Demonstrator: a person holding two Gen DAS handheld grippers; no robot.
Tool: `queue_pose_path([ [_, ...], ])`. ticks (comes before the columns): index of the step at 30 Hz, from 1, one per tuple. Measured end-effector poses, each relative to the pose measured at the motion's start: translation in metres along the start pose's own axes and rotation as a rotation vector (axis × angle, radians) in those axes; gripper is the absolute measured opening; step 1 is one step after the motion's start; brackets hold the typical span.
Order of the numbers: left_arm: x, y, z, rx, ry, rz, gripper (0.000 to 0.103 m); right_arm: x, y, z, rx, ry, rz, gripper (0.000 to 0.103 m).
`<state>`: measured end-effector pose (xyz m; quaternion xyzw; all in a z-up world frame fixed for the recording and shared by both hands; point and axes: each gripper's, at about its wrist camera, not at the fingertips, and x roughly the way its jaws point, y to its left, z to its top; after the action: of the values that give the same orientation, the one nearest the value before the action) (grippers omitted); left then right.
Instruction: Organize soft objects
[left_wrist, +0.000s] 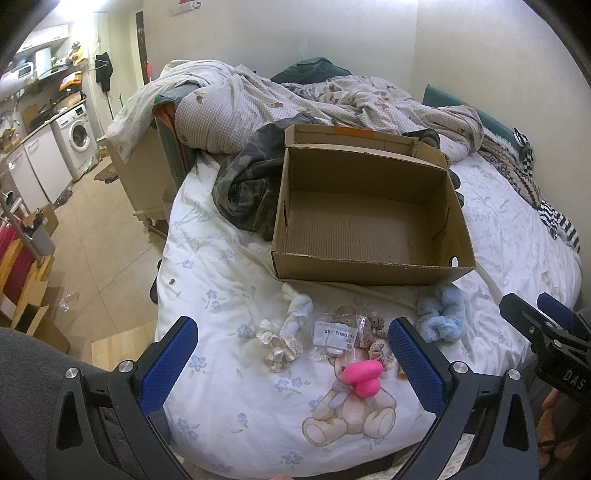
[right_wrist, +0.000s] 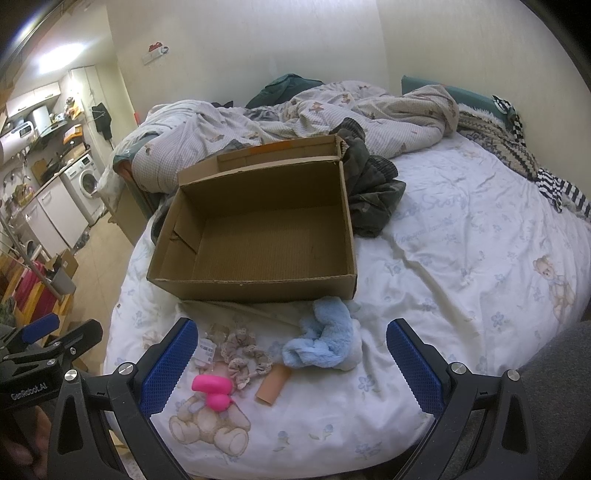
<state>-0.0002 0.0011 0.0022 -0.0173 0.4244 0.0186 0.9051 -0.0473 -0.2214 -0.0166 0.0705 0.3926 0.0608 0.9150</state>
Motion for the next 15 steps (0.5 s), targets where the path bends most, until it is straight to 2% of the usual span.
queue_pose_path([
  [15, 0.0021, 0.0023, -0.0013, -0.008, 0.01, 0.0, 0.103, -0.0016, -0.0021, 0.0008, -0.003, 0.004, 0.002, 0.103],
])
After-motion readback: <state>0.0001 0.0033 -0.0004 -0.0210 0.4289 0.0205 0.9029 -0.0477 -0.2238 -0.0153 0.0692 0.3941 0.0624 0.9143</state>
